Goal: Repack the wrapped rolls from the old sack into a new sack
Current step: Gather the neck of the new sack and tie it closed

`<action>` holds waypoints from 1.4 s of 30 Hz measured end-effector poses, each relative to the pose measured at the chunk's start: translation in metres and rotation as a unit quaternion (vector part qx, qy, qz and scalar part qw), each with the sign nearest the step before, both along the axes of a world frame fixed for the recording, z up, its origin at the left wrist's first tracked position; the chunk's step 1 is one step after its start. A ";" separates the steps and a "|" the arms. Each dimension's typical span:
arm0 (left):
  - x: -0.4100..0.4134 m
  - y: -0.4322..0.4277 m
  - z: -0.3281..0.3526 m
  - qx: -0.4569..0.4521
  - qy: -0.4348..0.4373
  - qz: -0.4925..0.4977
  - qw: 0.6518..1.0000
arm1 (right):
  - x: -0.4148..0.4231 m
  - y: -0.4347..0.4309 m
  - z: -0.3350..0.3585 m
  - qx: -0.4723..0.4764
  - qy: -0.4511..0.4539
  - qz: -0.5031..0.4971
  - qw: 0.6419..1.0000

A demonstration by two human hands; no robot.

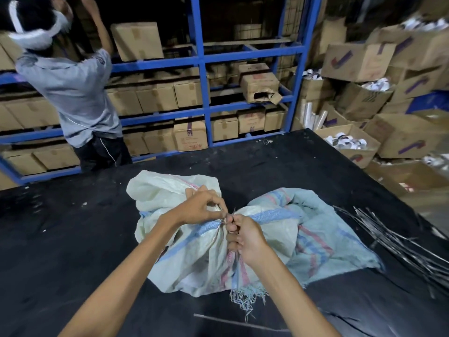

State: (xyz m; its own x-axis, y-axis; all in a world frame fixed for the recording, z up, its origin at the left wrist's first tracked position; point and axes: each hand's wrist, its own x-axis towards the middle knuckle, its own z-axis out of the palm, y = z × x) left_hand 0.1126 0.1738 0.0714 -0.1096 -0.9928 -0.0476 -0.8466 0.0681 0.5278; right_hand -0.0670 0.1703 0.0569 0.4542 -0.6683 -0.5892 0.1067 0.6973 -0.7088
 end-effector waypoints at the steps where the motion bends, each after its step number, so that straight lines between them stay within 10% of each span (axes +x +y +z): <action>1: -0.003 0.001 -0.002 -0.025 -0.007 0.013 1.000 | -0.001 -0.001 -0.002 0.000 0.012 0.010 1.000; 10: -0.015 0.007 -0.020 -0.114 0.013 0.044 0.992 | -0.010 -0.009 -0.015 -0.277 0.108 0.109 0.949; 20: -0.010 0.016 -0.004 -0.045 0.120 0.018 0.992 | -0.022 -0.016 -0.014 -0.193 -0.045 0.211 0.957; 42: -0.028 0.016 -0.022 -0.155 0.160 0.072 0.972 | -0.031 -0.034 0.023 -0.303 0.189 0.252 0.899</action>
